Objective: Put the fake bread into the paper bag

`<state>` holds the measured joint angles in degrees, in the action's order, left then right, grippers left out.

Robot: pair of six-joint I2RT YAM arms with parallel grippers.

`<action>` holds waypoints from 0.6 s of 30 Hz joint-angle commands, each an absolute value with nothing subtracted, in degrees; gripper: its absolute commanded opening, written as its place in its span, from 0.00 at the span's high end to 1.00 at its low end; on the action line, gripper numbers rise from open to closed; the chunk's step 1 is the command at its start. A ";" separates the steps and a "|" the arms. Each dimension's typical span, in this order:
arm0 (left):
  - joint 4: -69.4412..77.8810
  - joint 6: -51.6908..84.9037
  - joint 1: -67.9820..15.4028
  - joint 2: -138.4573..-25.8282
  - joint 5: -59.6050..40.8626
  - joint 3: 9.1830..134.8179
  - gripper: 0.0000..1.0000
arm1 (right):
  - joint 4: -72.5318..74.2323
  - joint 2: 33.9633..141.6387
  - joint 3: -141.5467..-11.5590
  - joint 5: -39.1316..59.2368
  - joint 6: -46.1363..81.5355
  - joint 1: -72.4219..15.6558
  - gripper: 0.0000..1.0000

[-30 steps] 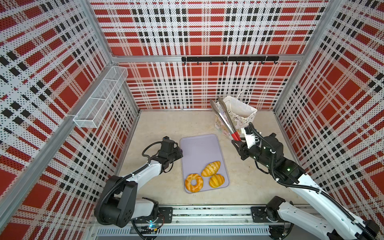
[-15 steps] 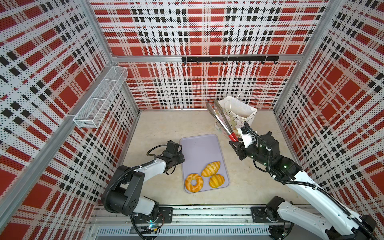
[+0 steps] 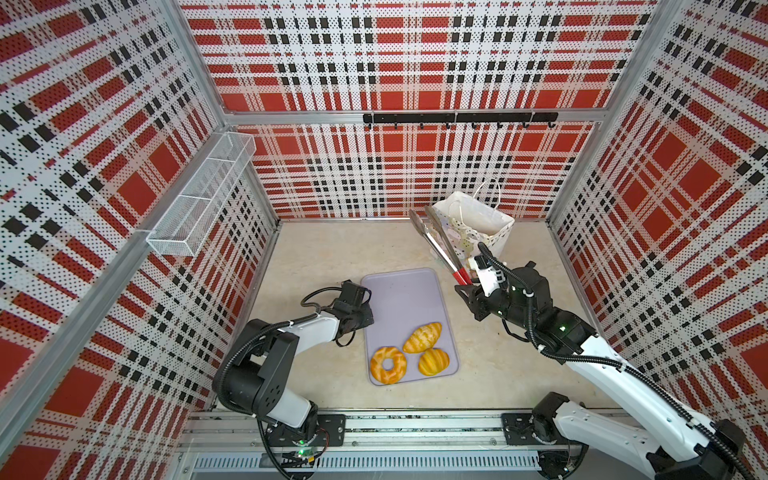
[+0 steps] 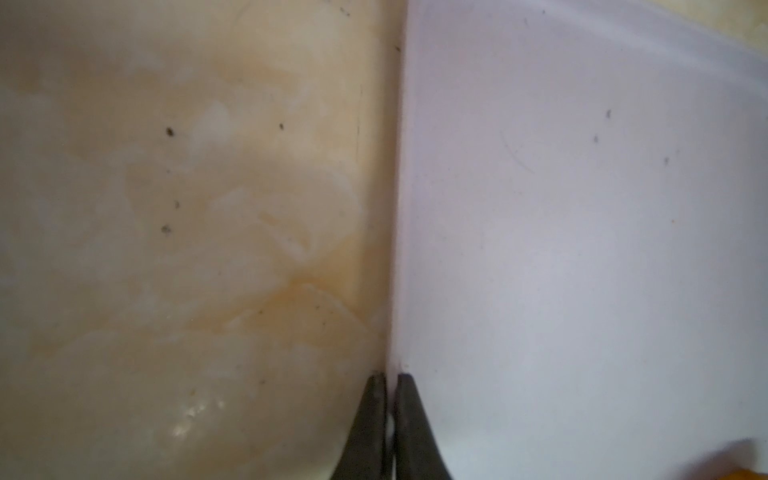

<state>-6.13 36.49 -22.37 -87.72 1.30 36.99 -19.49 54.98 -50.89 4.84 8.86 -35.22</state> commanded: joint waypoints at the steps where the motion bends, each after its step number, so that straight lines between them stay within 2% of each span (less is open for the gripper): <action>1: -5.18 37.18 -20.65 -88.37 1.90 38.26 0.98 | -17.32 55.24 -53.14 5.45 8.44 -34.98 0.70; 6: 2.13 41.18 -14.62 -88.14 -1.65 37.82 1.00 | -16.89 55.72 -53.34 5.99 8.36 -34.98 0.70; 11: 8.87 45.18 -8.37 -89.84 -0.26 42.03 1.00 | -17.52 56.08 -53.94 6.80 7.43 -35.01 0.70; 18: 18.20 52.33 -0.26 -102.23 -5.33 52.73 1.00 | -18.83 56.40 -54.29 8.35 6.63 -35.00 0.70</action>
